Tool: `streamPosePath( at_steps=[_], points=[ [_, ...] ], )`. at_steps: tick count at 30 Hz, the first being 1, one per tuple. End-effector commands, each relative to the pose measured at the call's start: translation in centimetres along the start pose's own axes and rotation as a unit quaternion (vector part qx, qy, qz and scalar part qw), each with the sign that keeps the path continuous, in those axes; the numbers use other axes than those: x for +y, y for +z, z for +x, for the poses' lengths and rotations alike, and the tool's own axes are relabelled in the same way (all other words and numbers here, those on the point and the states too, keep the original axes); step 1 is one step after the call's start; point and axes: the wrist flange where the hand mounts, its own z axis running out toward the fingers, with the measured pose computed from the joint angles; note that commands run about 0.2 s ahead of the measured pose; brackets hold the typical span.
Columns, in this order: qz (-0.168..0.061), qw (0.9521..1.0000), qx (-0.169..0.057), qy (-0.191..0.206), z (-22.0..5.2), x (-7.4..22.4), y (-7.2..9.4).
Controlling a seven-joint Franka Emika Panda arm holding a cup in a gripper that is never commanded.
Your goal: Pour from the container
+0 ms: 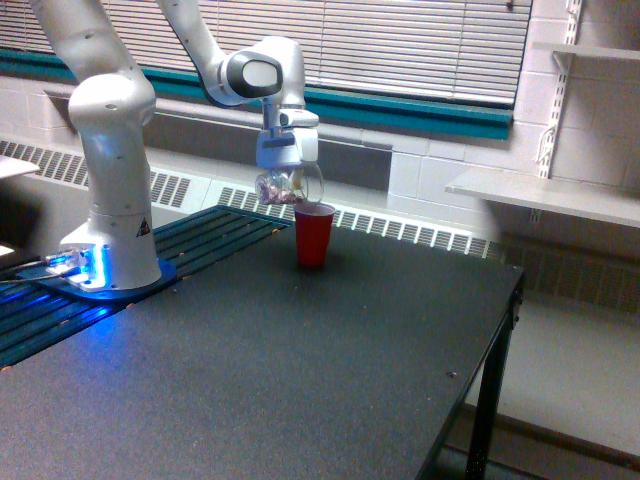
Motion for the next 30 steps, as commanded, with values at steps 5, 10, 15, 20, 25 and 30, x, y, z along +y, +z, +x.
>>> streamPosePath(
  at_steps=[5,10,15,20,25,30],
  points=[
    [-0.015,0.9993,-0.016,-0.032,0.5,-0.7,0.5],
    [-0.019,0.9985,-0.024,-0.046,0.7,-1.4,0.7],
    [-0.026,0.9981,-0.025,-0.049,1.4,-1.4,0.8],
    [-0.032,0.9980,-0.023,-0.050,2.2,-1.3,0.6],
    [-0.035,0.9975,-0.025,-0.057,2.6,-1.5,0.4],
    [-0.038,0.9967,-0.030,-0.065,2.5,-1.9,0.4]
  ],
)
